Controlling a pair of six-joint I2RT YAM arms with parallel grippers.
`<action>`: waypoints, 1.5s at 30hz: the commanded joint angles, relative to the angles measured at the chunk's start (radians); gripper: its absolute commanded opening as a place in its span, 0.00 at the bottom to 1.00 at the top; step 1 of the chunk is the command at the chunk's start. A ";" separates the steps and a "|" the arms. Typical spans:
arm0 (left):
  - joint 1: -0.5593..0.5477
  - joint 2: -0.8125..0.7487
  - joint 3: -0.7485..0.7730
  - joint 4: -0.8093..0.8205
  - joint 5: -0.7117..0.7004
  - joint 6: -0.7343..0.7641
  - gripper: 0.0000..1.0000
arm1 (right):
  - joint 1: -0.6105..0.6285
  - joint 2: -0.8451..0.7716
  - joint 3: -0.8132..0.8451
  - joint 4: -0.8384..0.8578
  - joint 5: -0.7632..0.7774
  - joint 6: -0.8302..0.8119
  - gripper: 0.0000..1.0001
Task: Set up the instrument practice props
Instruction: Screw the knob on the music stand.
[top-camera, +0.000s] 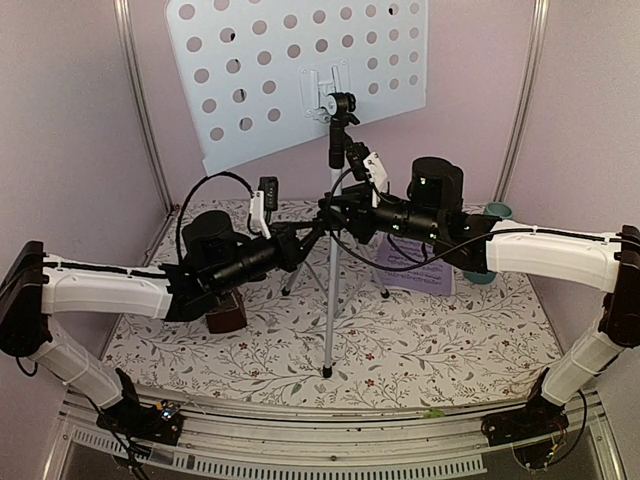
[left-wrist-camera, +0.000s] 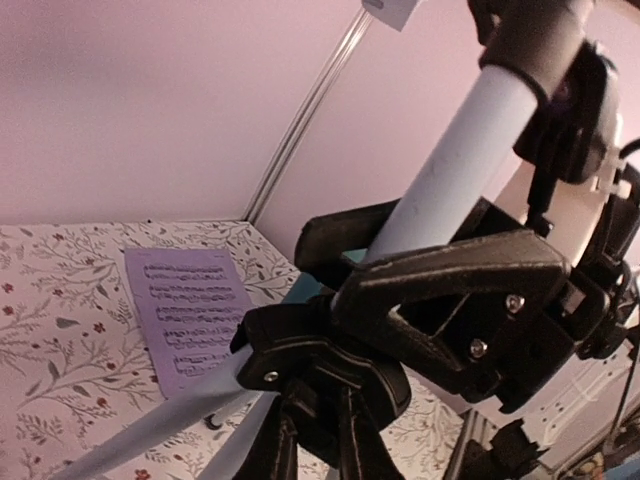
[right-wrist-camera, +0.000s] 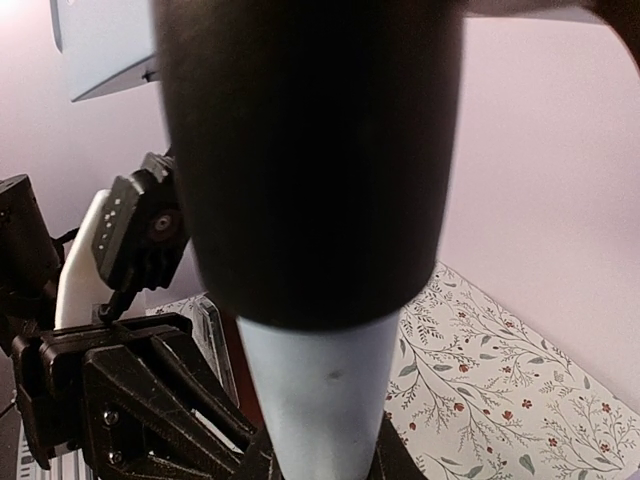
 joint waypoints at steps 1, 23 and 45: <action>-0.077 0.028 -0.002 -0.064 -0.084 0.486 0.00 | 0.034 0.083 -0.037 -0.238 -0.060 -0.003 0.00; -0.157 0.138 -0.008 -0.061 -0.279 1.319 0.00 | 0.035 0.100 -0.013 -0.271 -0.059 0.002 0.00; -0.125 -0.017 -0.080 0.005 -0.273 0.798 0.49 | 0.034 0.117 -0.003 -0.273 -0.063 -0.008 0.00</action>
